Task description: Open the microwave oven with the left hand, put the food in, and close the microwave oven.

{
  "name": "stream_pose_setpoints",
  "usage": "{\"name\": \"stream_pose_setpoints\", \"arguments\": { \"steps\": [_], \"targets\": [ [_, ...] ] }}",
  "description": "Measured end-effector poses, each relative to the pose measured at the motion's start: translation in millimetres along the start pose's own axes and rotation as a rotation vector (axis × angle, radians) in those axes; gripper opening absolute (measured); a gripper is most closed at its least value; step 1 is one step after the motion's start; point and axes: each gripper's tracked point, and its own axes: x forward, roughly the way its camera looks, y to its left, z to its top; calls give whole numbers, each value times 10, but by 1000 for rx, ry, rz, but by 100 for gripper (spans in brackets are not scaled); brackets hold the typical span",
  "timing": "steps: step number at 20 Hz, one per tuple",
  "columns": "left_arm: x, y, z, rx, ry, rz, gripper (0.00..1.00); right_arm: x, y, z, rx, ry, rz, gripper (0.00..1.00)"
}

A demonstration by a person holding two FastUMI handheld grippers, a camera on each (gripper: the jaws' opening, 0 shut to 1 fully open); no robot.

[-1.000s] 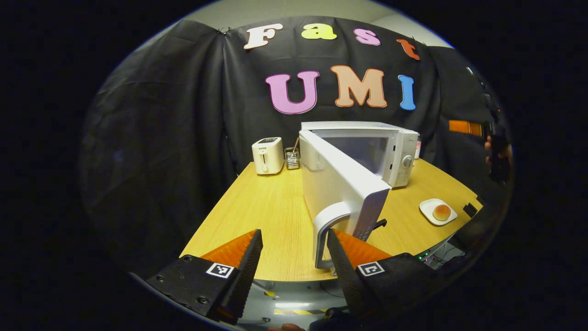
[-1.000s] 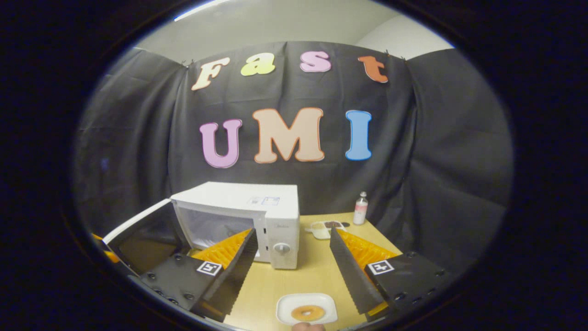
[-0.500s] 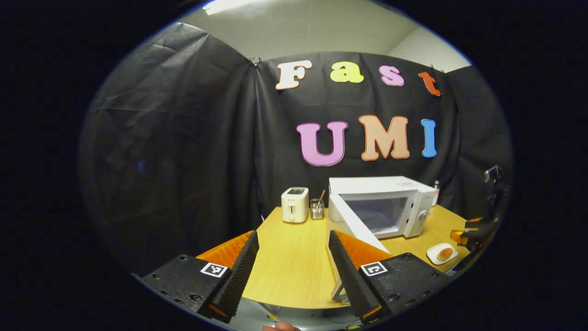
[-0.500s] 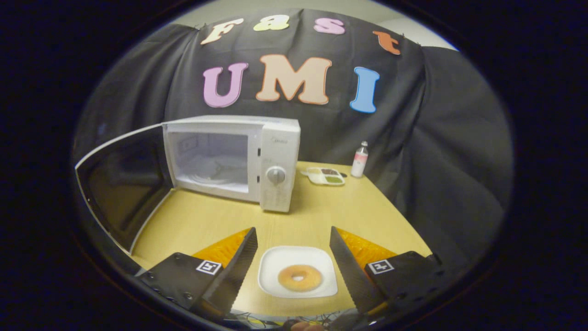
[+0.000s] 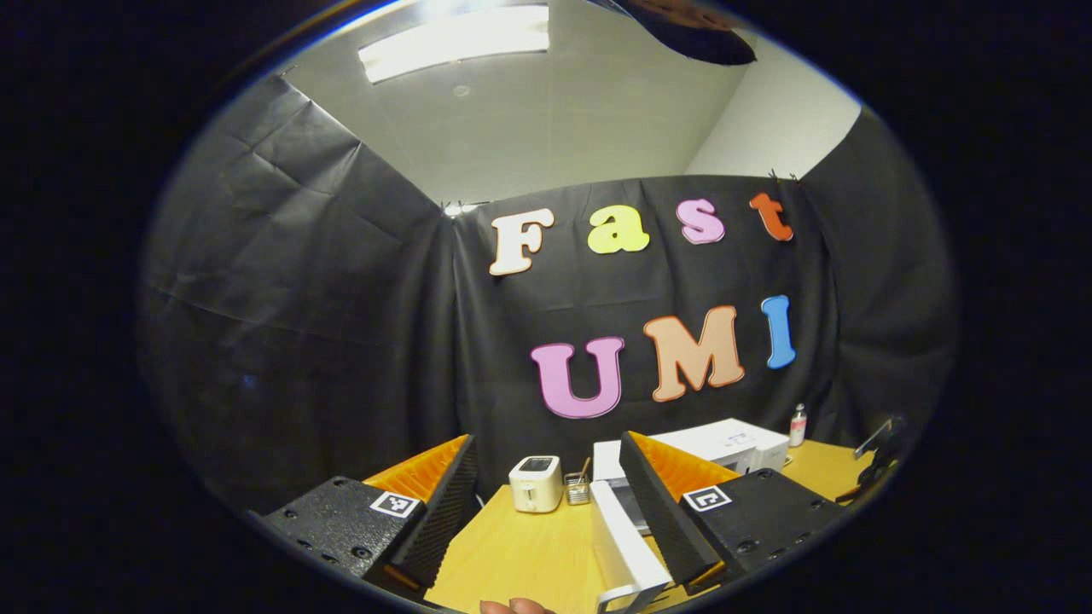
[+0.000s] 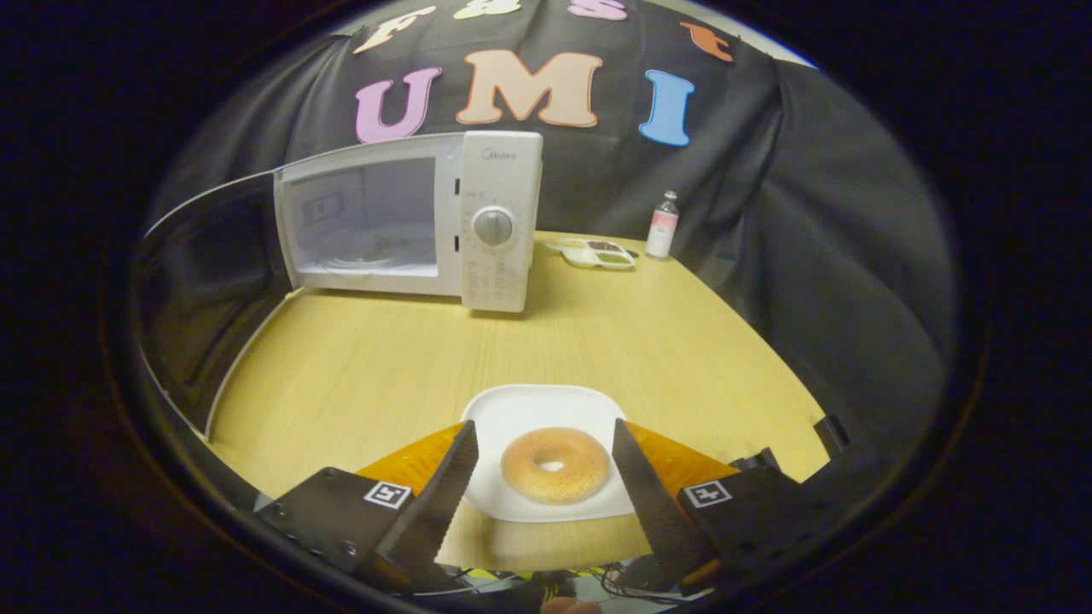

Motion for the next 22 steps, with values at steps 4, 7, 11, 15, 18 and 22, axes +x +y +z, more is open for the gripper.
{"name": "stream_pose_setpoints", "arguments": {
  "steps": [4, 7, 11, 15, 18, 22],
  "targets": [
    [51, -83, 125, -43, -26, -7, 99, 84, -40, -136, 2, 42, -23, 98],
    [93, -141, 247, -94, -47, -10, 96, 187, -46, -238, 19, 71, -26, 99],
    [102, -129, 197, -153, -31, -9, 96, 253, -37, -297, 49, 92, -29, 100],
    [121, -102, 122, -174, -9, -1, 92, 319, -5, -354, 117, 119, -9, 100],
    [137, -121, 119, -192, -12, -6, 92, 314, -1, -338, 111, 123, -9, 92],
    [125, -134, 133, -186, -22, -13, 92, 304, 59, -333, 92, 138, 8, 90]
  ]
}}
